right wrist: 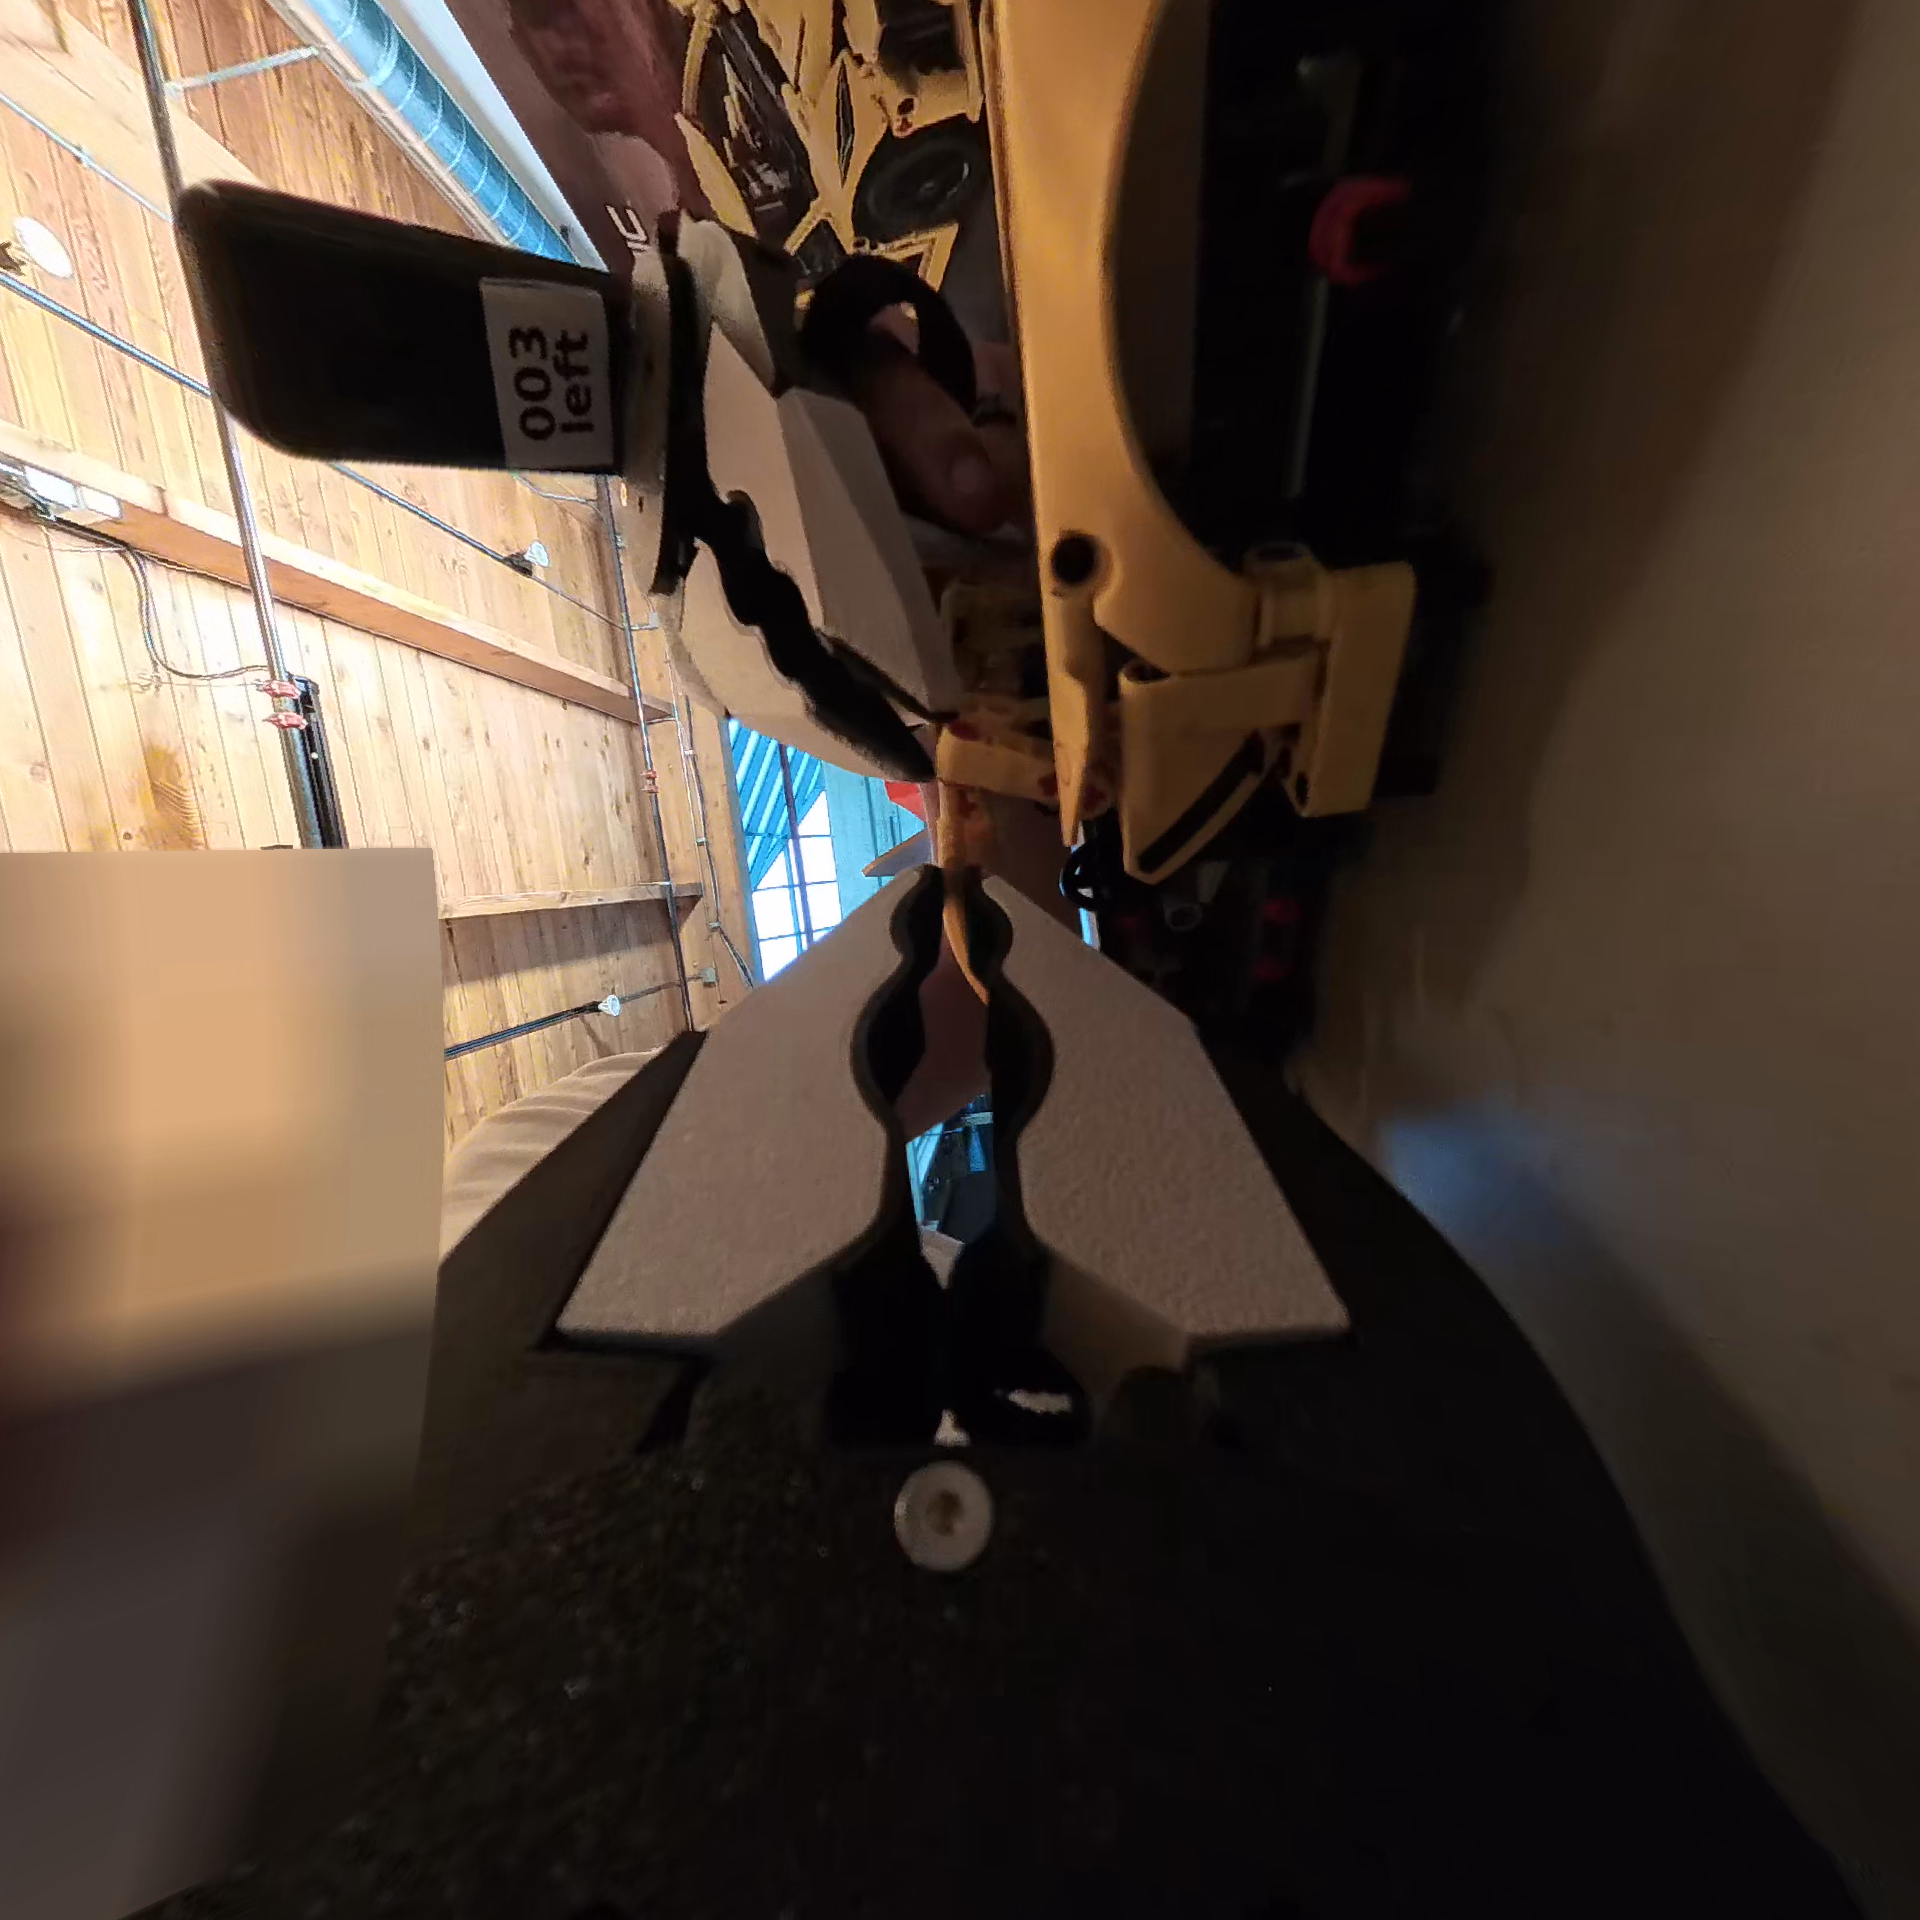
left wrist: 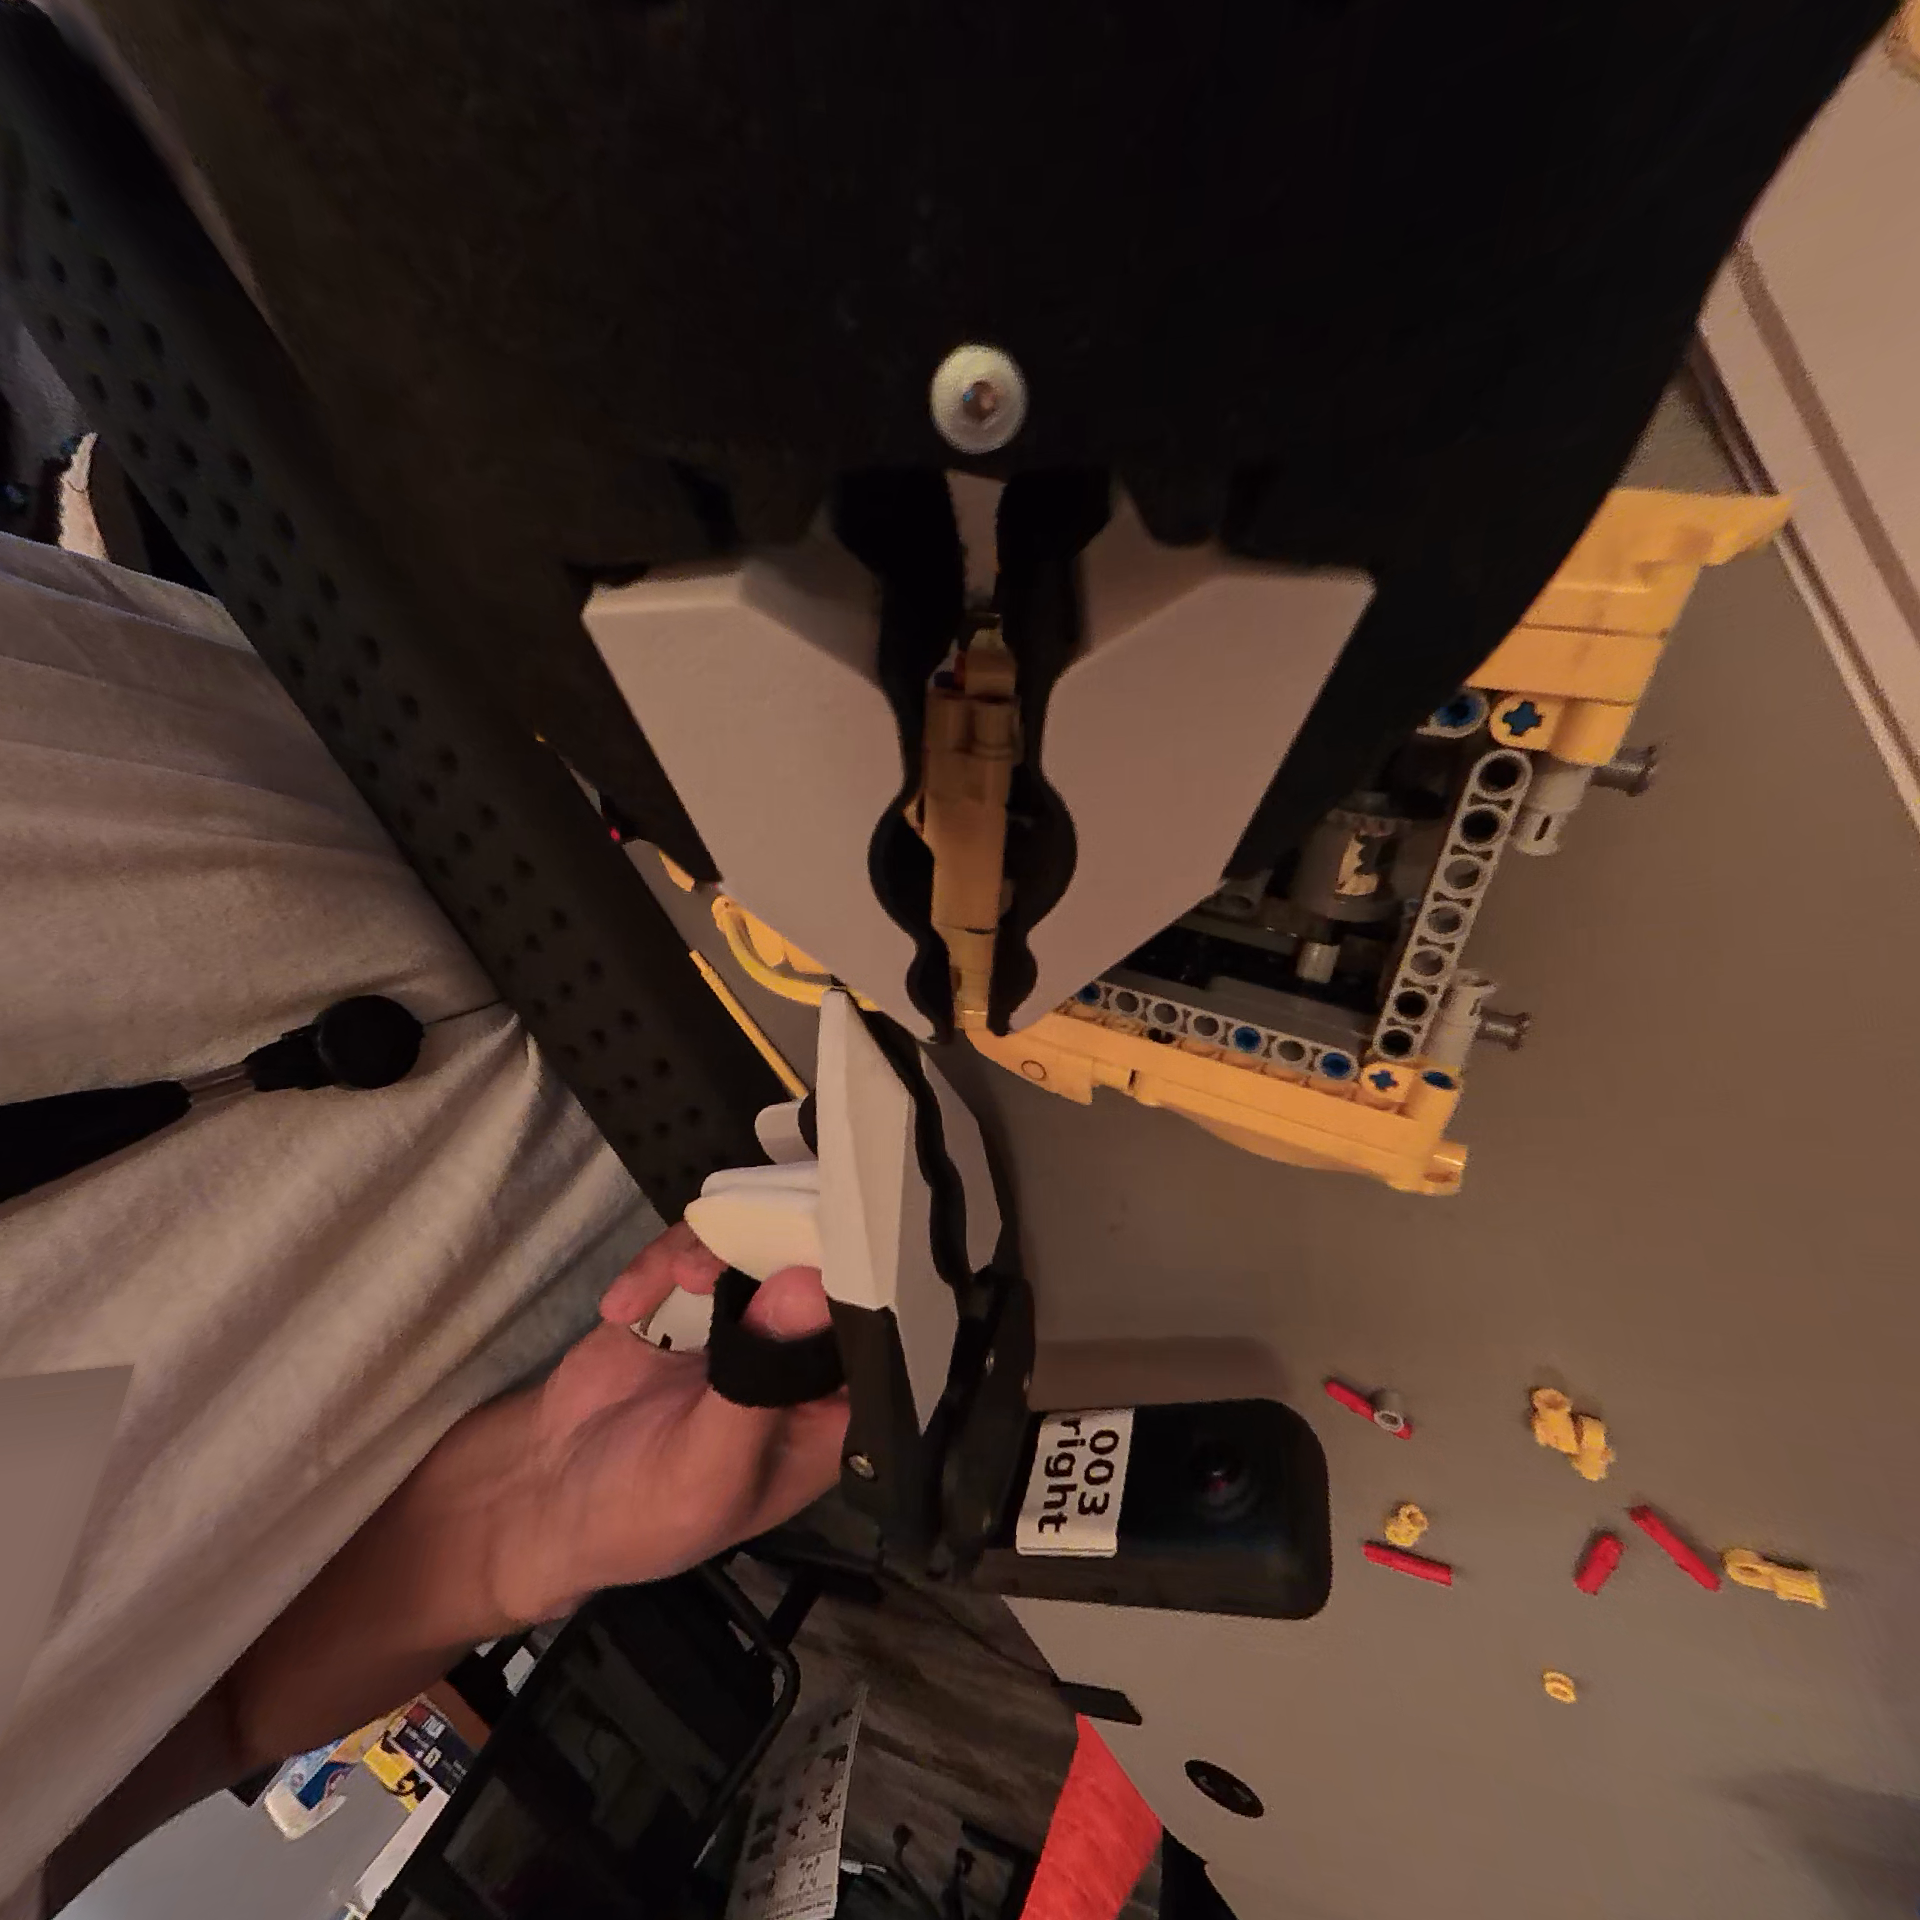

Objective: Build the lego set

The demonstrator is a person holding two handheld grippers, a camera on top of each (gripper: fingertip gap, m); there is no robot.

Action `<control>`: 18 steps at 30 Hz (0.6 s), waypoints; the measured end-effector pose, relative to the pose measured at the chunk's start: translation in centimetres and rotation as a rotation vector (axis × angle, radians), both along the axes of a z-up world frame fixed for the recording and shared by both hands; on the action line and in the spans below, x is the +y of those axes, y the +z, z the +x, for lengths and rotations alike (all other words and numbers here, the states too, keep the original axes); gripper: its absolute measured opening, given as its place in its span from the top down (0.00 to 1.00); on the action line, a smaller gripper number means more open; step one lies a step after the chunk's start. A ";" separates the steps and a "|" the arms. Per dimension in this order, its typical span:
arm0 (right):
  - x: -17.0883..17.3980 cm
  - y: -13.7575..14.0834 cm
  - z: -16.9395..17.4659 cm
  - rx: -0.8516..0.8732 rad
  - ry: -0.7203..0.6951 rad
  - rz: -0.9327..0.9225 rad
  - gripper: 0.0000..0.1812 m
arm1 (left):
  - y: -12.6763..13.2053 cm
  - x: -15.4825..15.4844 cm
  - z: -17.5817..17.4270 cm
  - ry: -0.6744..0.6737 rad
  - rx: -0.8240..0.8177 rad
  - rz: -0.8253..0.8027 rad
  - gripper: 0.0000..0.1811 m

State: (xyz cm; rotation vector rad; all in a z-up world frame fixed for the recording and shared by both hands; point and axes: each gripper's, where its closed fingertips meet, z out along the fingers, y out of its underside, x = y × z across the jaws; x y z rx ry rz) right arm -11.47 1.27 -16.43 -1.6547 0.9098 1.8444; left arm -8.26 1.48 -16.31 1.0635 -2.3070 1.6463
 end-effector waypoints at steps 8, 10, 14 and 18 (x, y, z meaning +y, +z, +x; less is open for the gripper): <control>0.0 -0.1 0.1 -0.006 -0.081 -0.025 0.99 | 0.1 0.0 0.0 0.013 -0.002 -0.010 0.98; -0.1 -0.3 0.2 -0.016 -0.102 -0.035 0.99 | 0.1 0.1 0.0 0.017 -0.006 -0.004 0.98; -0.1 -0.4 0.2 -0.024 -0.118 -0.042 0.99 | 0.0 0.0 0.1 0.025 -0.022 0.025 0.99; -0.1 -0.3 0.2 -0.012 -0.139 -0.046 0.99 | 0.0 0.0 0.1 0.029 -0.030 0.043 1.00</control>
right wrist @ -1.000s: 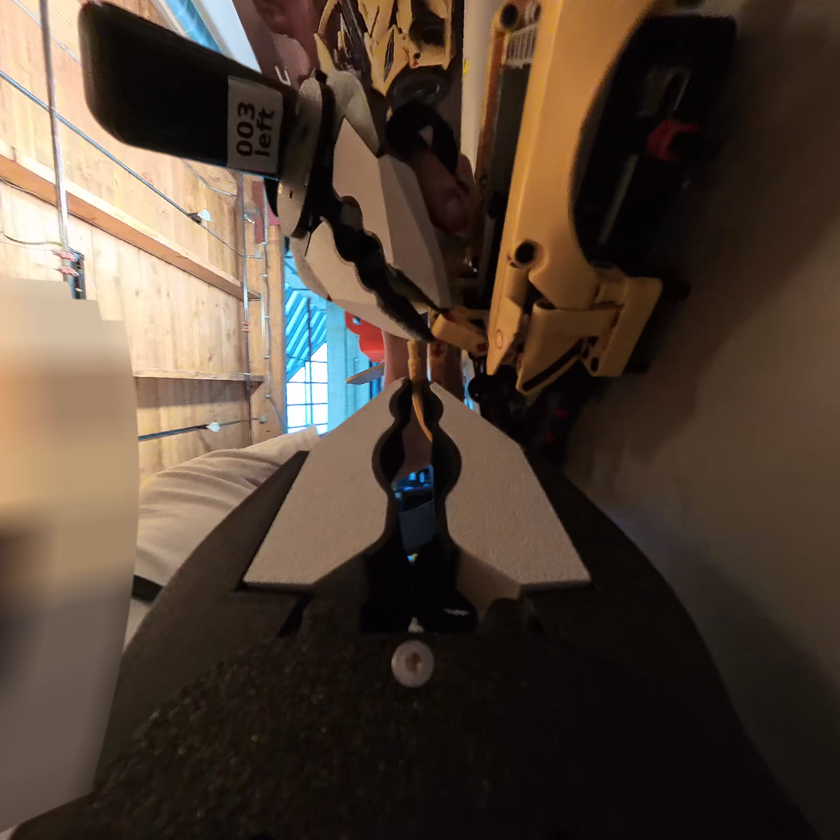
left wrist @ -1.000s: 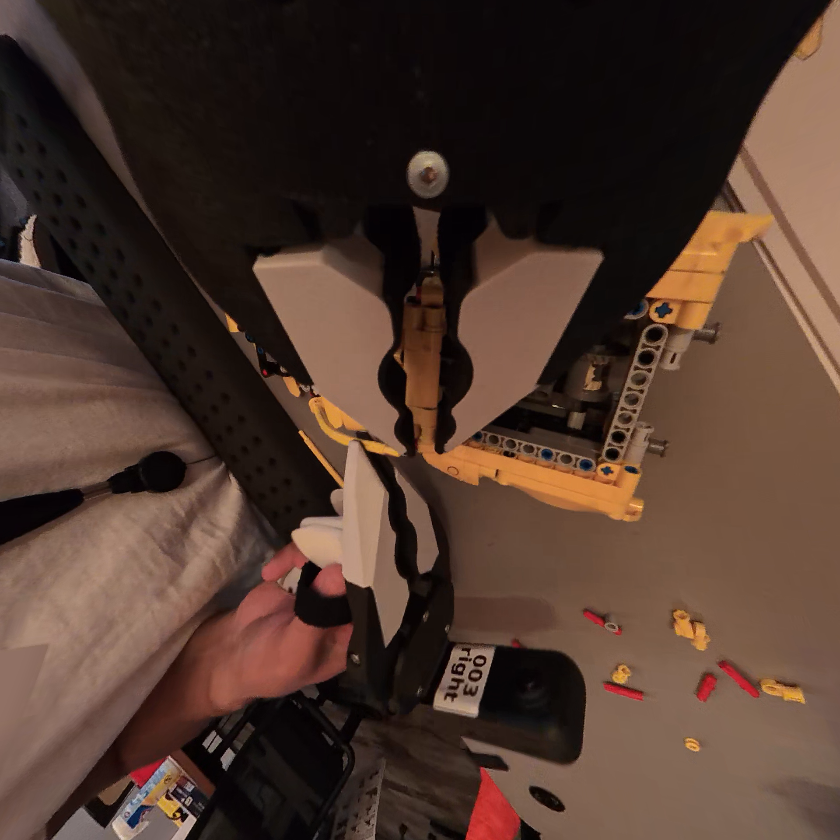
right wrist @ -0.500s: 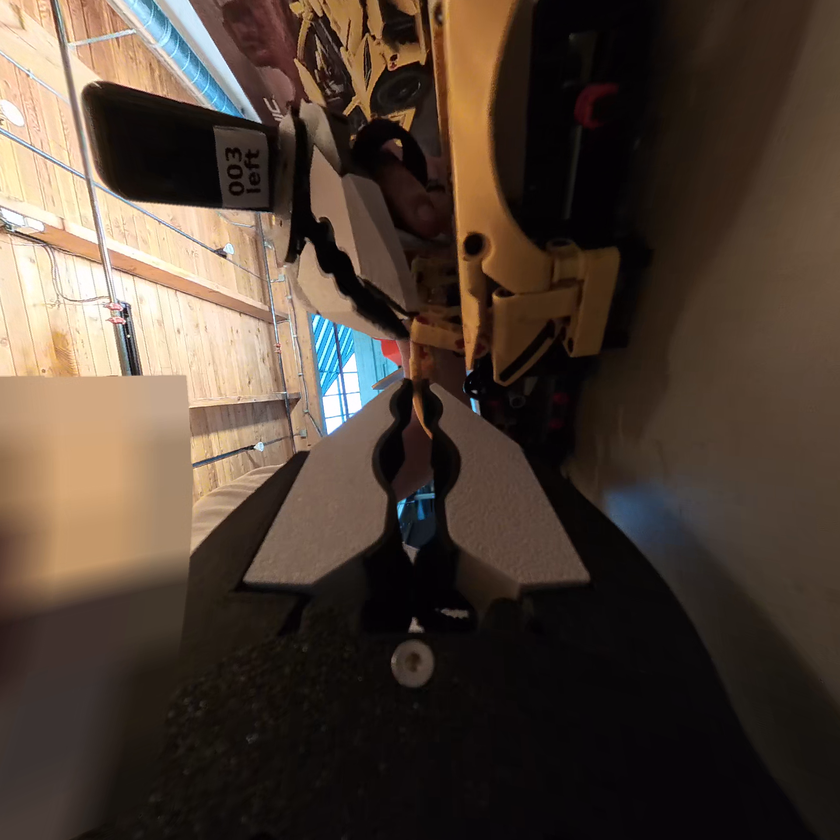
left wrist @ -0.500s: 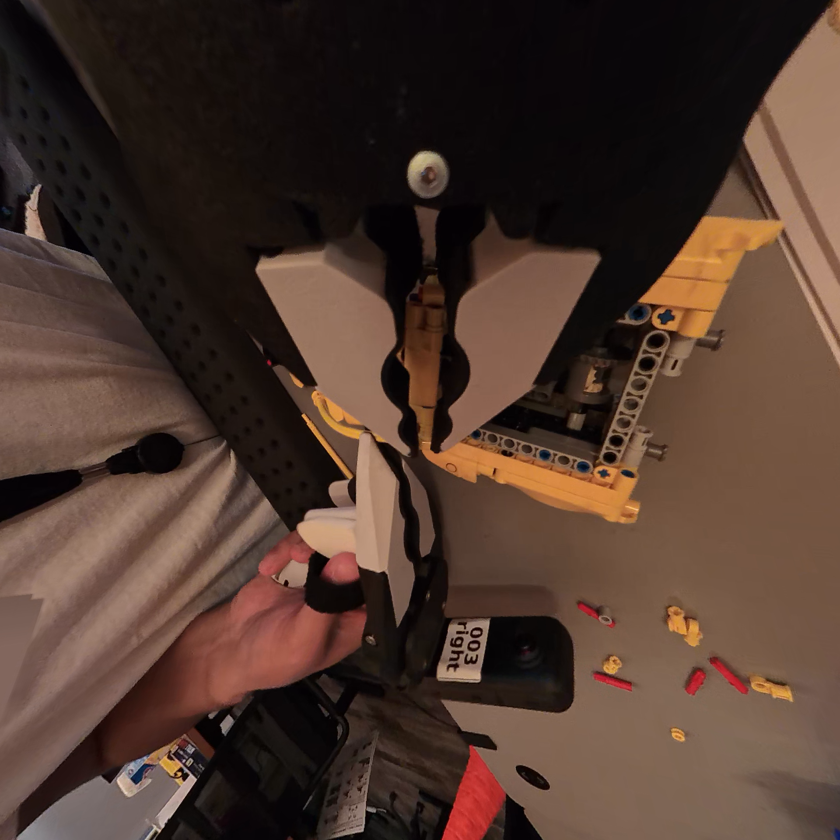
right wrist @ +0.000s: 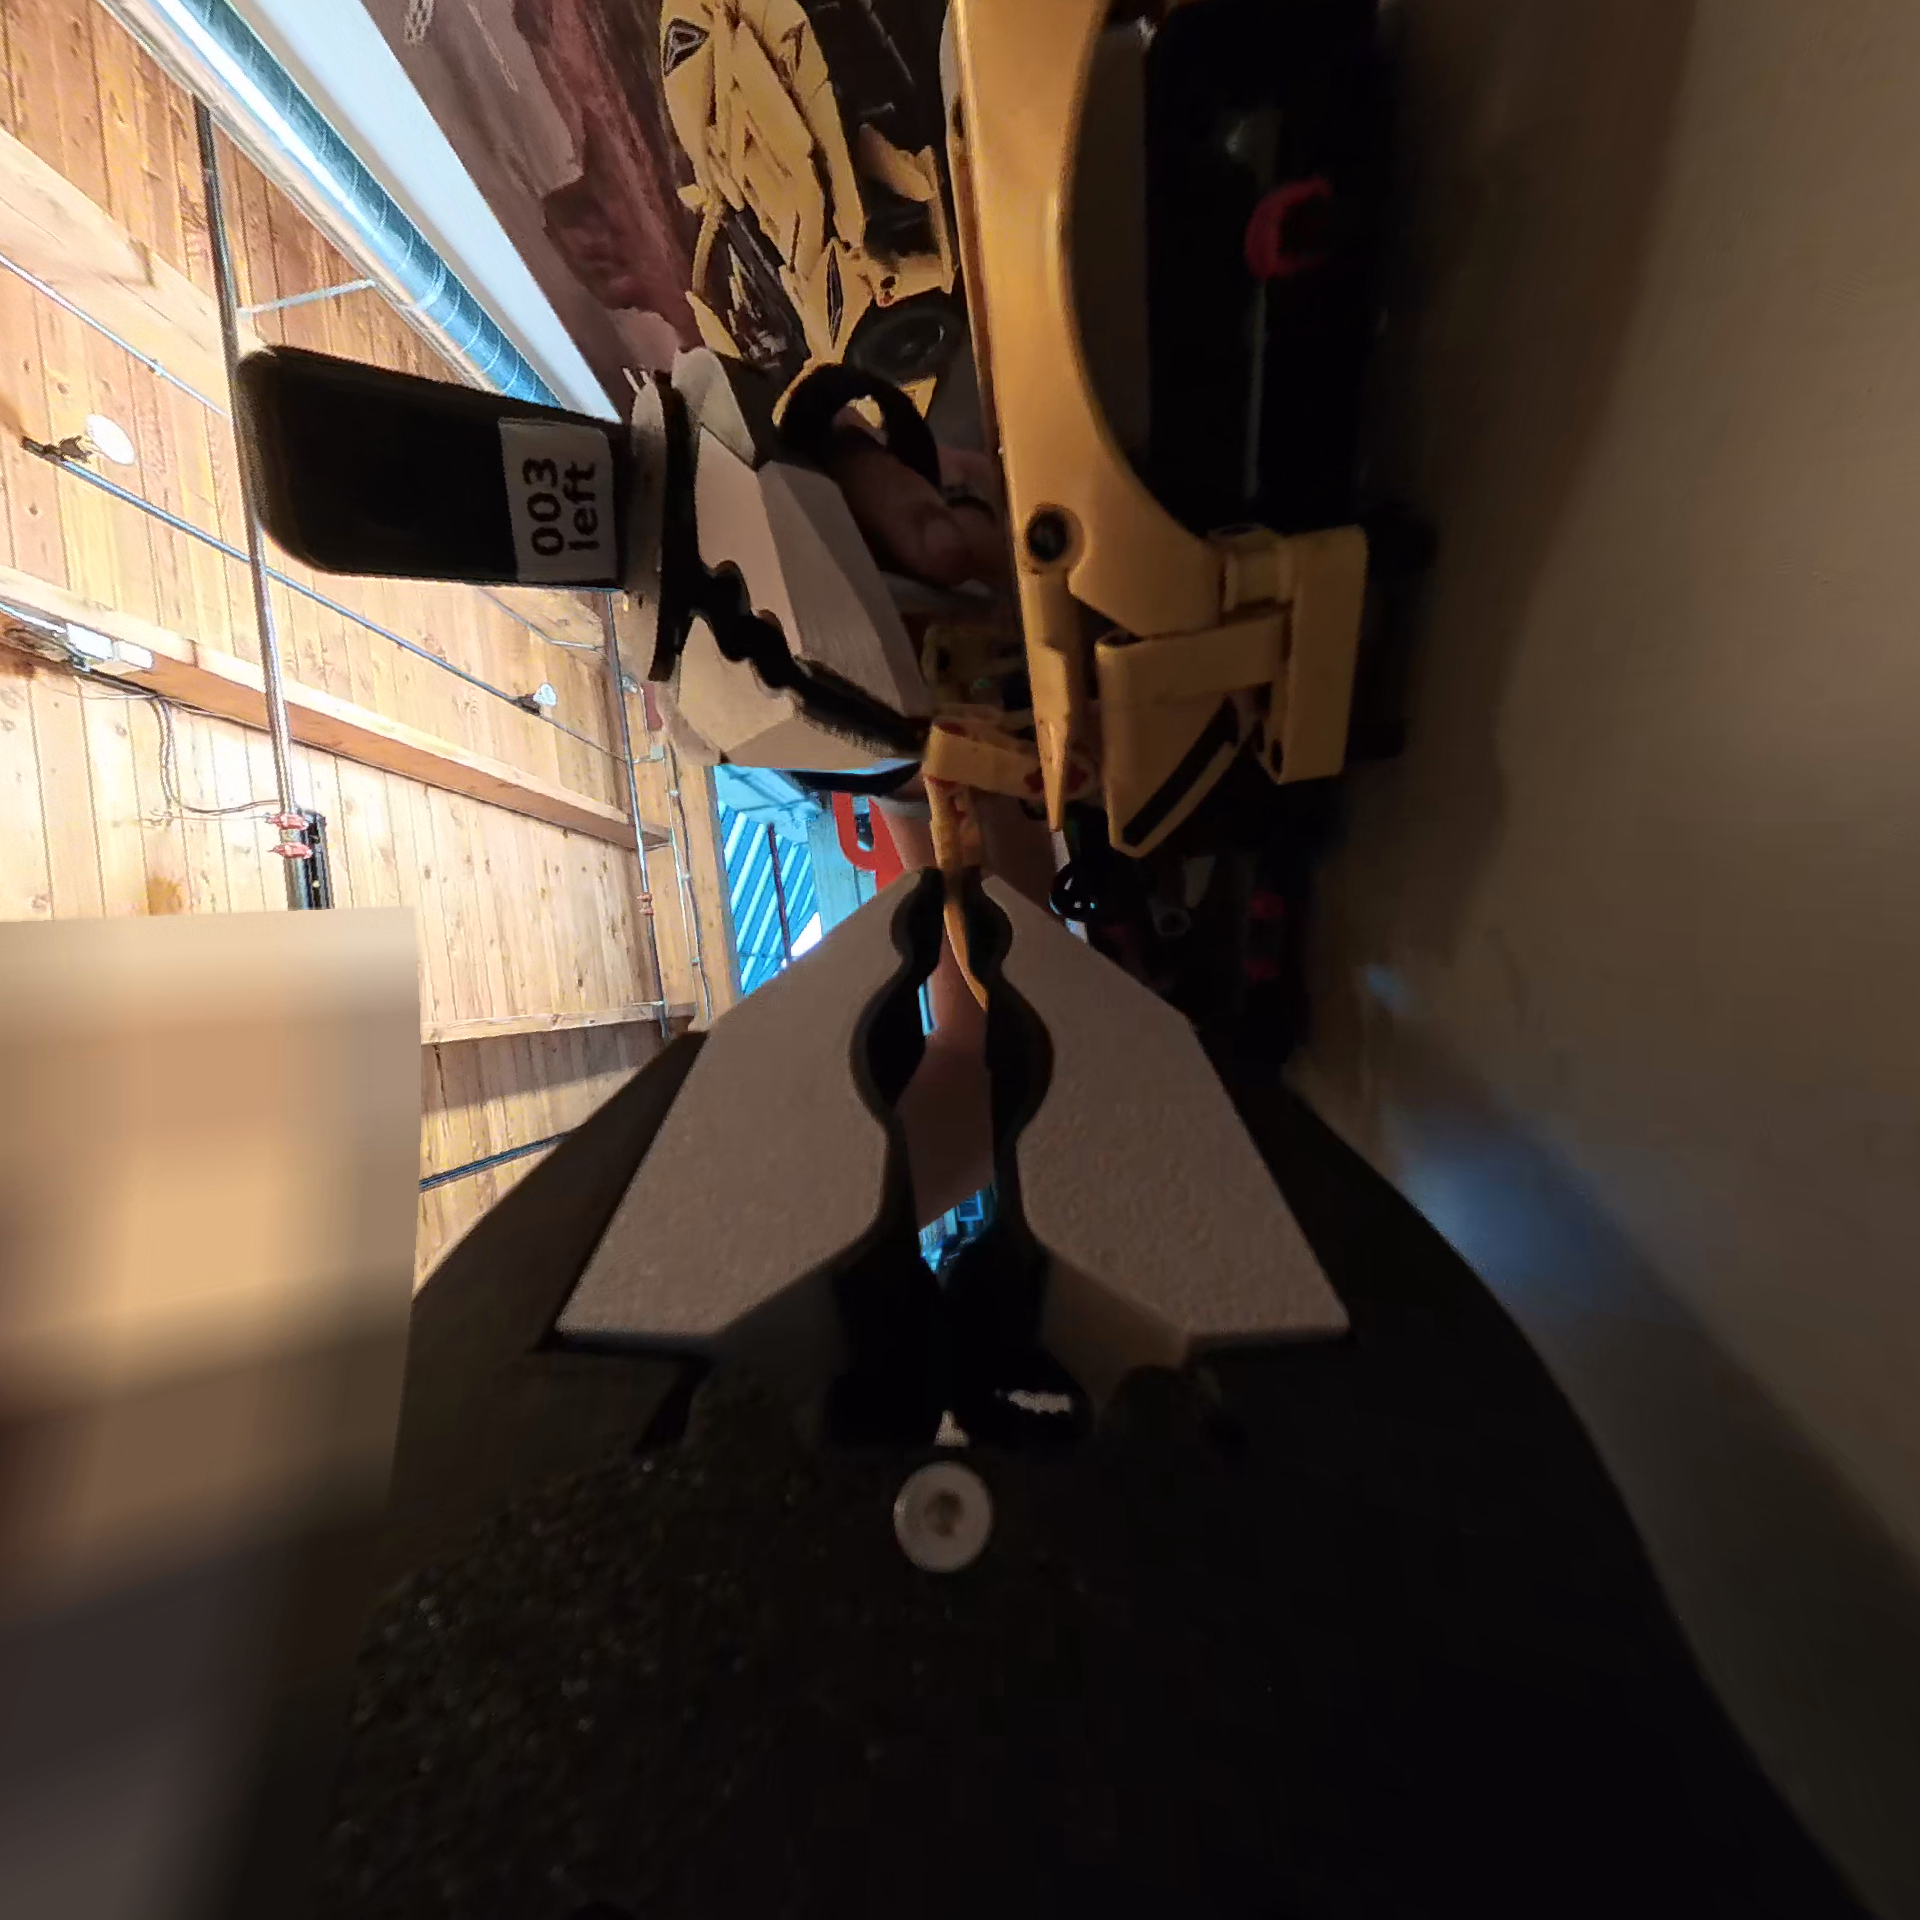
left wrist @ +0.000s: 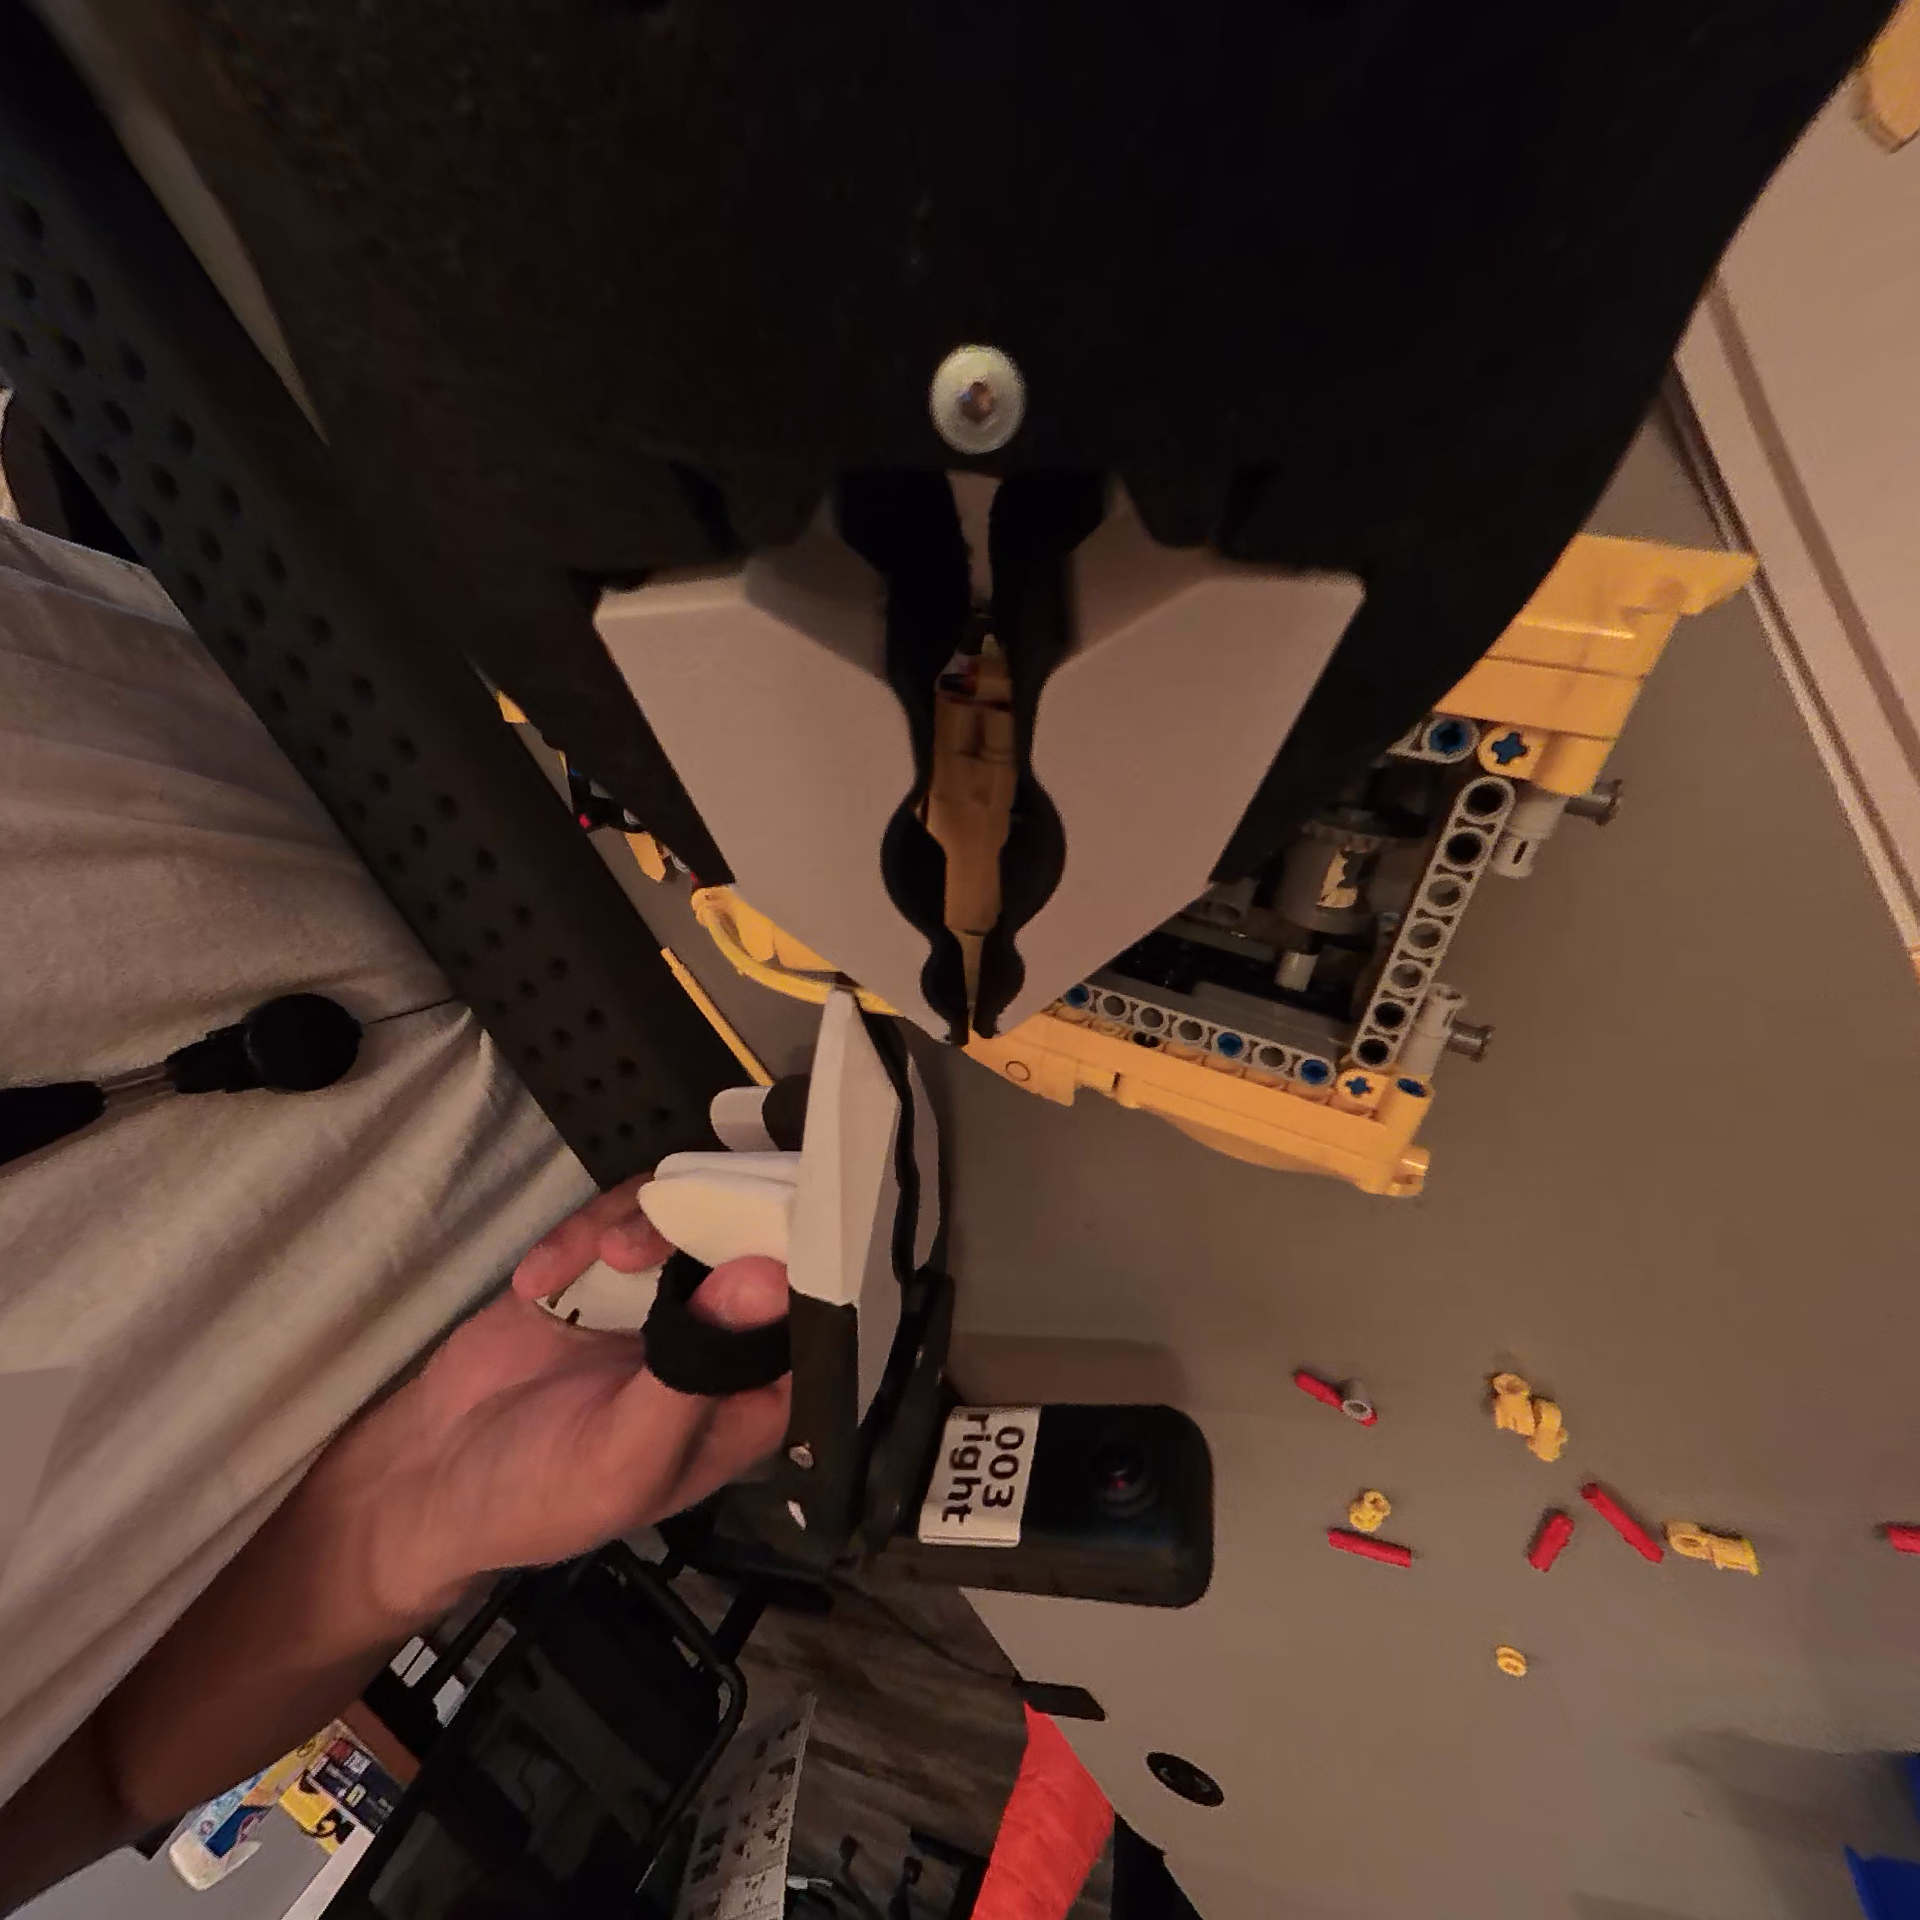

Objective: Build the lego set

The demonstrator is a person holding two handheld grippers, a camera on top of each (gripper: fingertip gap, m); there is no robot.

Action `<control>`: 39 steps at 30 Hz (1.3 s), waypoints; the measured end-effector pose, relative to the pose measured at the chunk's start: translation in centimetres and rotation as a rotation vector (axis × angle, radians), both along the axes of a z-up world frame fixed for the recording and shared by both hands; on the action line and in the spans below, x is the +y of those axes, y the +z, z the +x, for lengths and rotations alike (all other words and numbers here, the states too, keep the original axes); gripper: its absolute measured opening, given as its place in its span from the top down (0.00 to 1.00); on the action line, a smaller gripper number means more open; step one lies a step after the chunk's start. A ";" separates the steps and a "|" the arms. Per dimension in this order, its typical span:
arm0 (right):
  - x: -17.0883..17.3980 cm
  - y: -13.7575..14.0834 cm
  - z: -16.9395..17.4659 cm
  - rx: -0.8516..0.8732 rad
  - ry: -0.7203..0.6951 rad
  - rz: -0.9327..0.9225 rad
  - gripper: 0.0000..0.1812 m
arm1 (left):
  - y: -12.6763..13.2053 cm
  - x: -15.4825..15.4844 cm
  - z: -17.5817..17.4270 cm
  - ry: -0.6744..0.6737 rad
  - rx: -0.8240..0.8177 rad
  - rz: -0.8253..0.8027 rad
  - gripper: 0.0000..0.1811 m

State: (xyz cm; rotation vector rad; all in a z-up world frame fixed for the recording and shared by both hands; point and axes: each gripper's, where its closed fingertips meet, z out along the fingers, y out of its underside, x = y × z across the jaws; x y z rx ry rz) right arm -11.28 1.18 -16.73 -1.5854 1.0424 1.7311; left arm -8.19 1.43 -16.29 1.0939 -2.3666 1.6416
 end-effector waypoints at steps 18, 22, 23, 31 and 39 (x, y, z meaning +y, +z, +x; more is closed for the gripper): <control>0.3 0.1 0.3 0.015 -0.134 -0.009 0.99 | 0.0 -0.2 0.0 -0.007 -0.124 0.169 1.00; 0.2 0.2 0.3 0.013 -0.130 -0.007 0.98 | 1.1 0.3 1.8 0.061 -0.067 0.048 0.97; 0.2 0.1 0.4 0.011 -0.138 -0.011 0.99 | 0.9 0.2 1.8 0.050 -0.046 0.033 0.96; 0.1 0.1 0.3 0.032 -0.138 -0.013 0.98 | -0.5 -0.6 0.3 -0.105 0.131 0.007 0.93; 0.3 0.1 0.3 0.066 -0.150 -0.012 0.99 | -0.5 -0.6 -0.2 -0.171 0.155 0.082 0.94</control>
